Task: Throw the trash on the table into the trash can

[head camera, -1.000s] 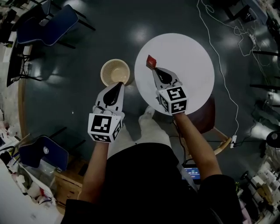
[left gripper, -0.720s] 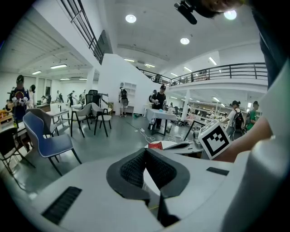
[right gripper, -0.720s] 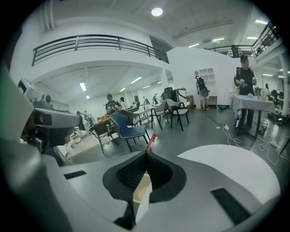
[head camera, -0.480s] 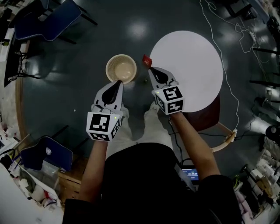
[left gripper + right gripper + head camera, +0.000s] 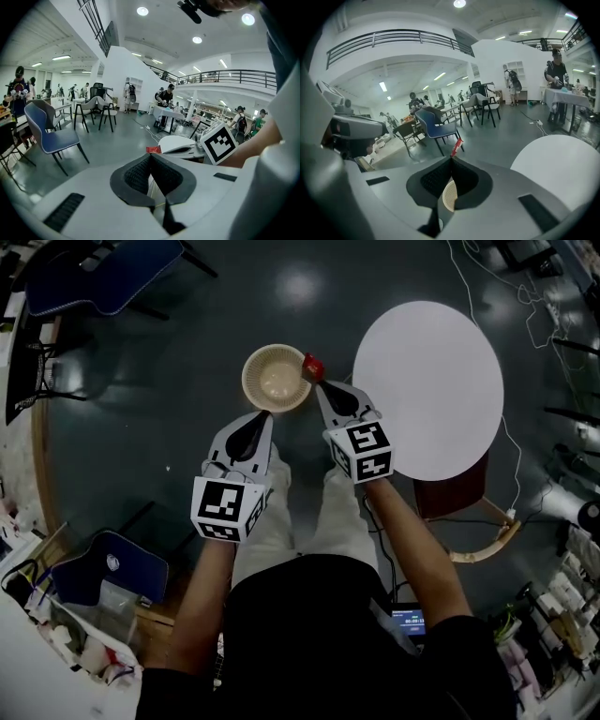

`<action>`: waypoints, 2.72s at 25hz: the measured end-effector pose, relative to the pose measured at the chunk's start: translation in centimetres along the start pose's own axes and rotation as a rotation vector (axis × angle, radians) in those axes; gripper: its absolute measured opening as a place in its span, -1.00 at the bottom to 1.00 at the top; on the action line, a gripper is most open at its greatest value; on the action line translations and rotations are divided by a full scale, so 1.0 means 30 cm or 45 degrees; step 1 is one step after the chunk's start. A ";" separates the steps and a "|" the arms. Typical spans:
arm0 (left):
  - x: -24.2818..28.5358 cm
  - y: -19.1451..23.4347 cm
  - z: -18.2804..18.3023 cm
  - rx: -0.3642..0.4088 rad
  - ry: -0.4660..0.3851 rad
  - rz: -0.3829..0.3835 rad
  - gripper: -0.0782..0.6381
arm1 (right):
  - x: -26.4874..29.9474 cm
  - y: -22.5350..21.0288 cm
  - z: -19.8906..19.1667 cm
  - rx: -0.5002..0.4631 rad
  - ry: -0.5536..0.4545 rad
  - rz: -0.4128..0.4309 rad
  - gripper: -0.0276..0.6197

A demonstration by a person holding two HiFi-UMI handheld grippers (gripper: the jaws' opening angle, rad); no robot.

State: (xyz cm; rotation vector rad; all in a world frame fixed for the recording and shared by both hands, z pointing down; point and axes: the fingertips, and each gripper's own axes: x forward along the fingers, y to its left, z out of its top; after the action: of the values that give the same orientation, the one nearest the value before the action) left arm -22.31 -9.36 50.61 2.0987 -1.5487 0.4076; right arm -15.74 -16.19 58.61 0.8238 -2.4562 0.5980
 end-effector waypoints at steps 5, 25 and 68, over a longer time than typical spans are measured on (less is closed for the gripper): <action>0.042 0.108 -0.066 -0.002 0.025 -0.027 -0.76 | 0.124 0.024 -0.048 0.032 0.026 -0.028 -0.86; 0.266 0.440 -0.519 -0.104 0.124 0.005 -0.76 | 0.570 -0.003 -0.460 0.098 0.172 -0.055 -0.86; 0.393 0.607 -0.833 -0.175 0.209 0.034 -0.76 | 0.940 -0.086 -0.903 0.133 0.413 -0.100 -0.85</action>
State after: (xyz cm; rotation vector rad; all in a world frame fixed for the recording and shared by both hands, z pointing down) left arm -34.66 -9.19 81.31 1.8935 -1.4681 0.4572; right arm -25.89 -15.81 96.46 0.7899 -2.1050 0.7709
